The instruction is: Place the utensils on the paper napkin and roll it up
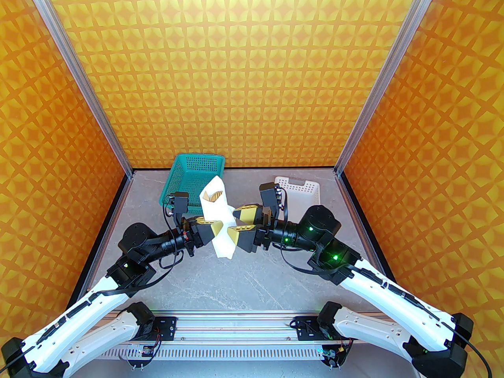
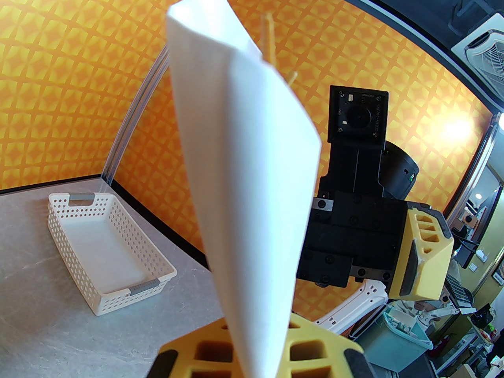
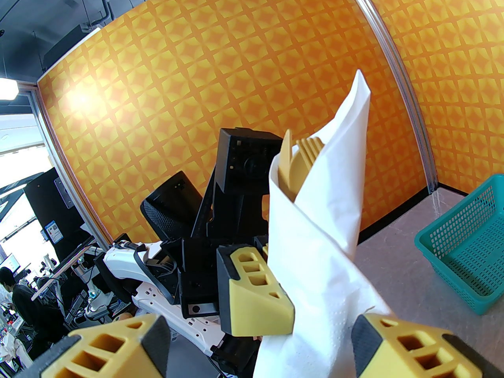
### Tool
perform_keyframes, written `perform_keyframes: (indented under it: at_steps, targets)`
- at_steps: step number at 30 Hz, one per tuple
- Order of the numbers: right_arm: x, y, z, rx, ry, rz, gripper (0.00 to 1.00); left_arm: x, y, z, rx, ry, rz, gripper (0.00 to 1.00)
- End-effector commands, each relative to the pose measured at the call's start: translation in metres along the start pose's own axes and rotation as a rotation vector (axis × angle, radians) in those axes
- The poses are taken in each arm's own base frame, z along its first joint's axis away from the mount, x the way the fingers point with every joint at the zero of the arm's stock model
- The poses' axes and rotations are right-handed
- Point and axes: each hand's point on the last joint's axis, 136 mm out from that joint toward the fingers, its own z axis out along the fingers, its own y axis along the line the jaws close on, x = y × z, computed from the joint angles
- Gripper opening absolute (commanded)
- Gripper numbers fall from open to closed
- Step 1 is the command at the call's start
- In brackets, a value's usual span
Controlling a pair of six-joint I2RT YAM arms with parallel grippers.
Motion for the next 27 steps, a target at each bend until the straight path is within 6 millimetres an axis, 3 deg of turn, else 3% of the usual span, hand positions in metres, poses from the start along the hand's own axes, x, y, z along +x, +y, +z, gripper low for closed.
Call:
perform_keyframes:
  at_steps: [1, 16, 27]
  targets:
    - [0.007, 0.005, 0.002, -0.037, 0.015, 0.022, 0.79, -0.016, -0.011, 0.001, 0.019, -0.039, 0.046, 0.0]
    - [0.021, 0.004, 0.011, -0.074, 0.055, 0.053, 0.78, -0.018, -0.01, 0.003, 0.015, -0.043, 0.045, 0.0]
    - [0.022, 0.006, 0.02, -0.115, 0.059, 0.065, 0.71, -0.017, -0.008, 0.003, 0.012, -0.044, 0.04, 0.0]
